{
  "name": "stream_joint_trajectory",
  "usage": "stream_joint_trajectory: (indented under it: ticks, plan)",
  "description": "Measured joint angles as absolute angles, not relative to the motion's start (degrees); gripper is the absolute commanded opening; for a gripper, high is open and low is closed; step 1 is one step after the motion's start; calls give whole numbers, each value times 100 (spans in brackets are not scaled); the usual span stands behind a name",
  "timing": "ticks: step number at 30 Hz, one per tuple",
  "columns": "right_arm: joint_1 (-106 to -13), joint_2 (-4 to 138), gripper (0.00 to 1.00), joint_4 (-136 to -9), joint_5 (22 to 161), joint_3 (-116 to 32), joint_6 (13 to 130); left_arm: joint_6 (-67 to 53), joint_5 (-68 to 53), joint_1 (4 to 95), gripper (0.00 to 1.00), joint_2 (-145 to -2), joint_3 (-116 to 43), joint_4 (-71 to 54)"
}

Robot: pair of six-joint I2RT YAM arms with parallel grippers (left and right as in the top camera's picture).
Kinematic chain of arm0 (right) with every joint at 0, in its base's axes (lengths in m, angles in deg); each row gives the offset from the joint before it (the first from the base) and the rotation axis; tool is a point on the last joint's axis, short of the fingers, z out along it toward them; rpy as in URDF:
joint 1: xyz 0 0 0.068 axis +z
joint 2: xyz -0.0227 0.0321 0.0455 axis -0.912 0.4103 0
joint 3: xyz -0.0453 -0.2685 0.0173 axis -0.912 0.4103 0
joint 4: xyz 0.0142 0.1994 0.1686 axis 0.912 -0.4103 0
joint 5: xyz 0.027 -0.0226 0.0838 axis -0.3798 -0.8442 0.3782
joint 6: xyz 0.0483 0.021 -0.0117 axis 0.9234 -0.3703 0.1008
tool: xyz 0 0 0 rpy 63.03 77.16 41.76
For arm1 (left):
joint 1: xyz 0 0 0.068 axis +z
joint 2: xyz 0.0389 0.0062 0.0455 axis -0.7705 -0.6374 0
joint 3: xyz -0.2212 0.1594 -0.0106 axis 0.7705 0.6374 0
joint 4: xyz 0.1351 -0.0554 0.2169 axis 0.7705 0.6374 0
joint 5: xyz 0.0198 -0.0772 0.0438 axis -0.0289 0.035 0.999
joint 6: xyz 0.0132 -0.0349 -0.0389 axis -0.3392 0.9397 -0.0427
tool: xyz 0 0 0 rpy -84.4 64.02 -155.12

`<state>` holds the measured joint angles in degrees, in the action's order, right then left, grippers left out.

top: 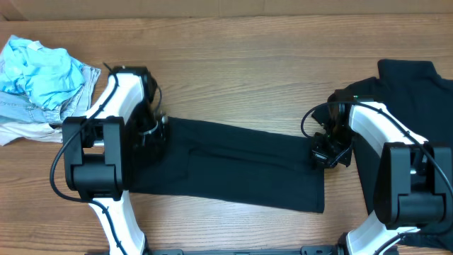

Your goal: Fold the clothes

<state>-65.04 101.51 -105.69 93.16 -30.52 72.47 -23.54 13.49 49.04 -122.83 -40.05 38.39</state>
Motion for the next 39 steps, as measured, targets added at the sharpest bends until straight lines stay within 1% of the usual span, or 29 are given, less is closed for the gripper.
stream_joint_trajectory:
  ticks: [3,7,13,14,18,22,24,26,29,30,33,39]
  plan:
    - [-6504,10151,4,-10667,9222,-3061,7247,-2142,1629,5013,4,-12282,-3520,3750]
    - [-6509,10151,4,-10823,9084,-3109,7247,-1954,2042,5430,4,-12282,-3028,3568]
    - [-6553,10151,4,-10928,9049,-3177,7247,-1935,2112,6112,4,-12199,-2836,3400]
    - [-6553,10151,4,-10928,9051,-3177,7247,-1939,2086,6246,9,-12199,-2836,3398]
    - [-6553,10151,4,-10921,9034,-3177,7245,-2173,1690,6552,21,-12204,-2880,3463]
    - [-6553,10151,5,-10914,9025,-3177,7247,-2566,1085,6541,25,-12210,-3262,3747]
    - [-6553,10151,5,-10910,9021,-3177,7247,-2706,886,6479,26,-12213,-3599,3876]
    - [-6553,10151,5,-10908,9019,-3177,7245,-2803,766,6420,29,-12213,-3949,3964]
    - [-6553,10151,6,-10908,9016,-3179,7245,-2883,654,6366,41,-12213,-4357,3938]
    - [-6553,10151,6,-10906,9016,-3179,7242,-2883,641,6359,49,-12213,-4464,3859]
    - [-6553,10151,6,-10893,9016,-3181,7245,-2877,595,6355,59,-12213,-4543,3597]
    - [-6553,10151,6,-10792,9012,-3181,7245,-2868,575,6348,61,-12213,-4530,3334]
